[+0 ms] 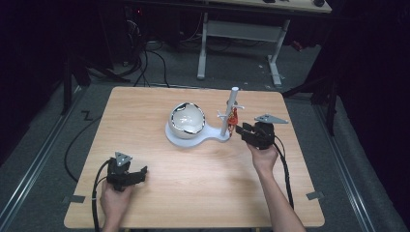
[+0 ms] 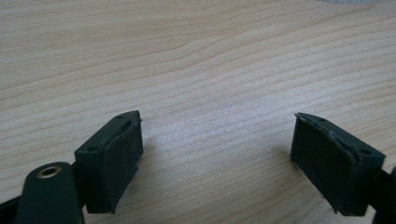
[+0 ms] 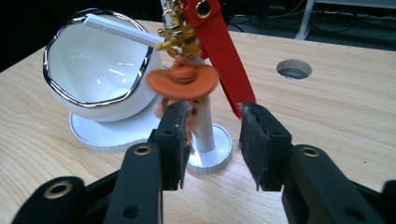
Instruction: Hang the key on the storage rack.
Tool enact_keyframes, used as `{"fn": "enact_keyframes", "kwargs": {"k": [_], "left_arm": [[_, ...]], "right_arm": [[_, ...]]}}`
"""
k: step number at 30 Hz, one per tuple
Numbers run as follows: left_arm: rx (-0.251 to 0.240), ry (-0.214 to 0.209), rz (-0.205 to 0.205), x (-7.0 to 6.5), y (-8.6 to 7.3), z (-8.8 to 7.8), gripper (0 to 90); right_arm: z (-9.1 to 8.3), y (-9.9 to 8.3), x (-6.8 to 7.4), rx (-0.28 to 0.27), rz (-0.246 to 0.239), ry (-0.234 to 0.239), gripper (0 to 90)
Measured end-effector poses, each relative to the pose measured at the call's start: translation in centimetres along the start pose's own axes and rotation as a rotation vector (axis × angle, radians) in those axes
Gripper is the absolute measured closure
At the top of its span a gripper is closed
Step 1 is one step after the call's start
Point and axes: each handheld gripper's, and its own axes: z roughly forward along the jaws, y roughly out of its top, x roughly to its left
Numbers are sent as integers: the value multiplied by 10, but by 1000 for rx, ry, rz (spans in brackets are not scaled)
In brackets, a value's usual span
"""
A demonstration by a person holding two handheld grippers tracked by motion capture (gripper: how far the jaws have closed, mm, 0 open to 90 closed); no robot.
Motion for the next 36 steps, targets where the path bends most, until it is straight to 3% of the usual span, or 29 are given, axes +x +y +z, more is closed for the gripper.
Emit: {"fn": "enact_keyframes", "kwargs": {"k": [16,36], "left_arm": [[0,4,2,-1,0,0,172],[0,4,2,-1,0,0,172]], "right_arm": [[-26,-2,-4,-40,-4,5,535],[-66,-21,-25,-91,47,15,525]]}}
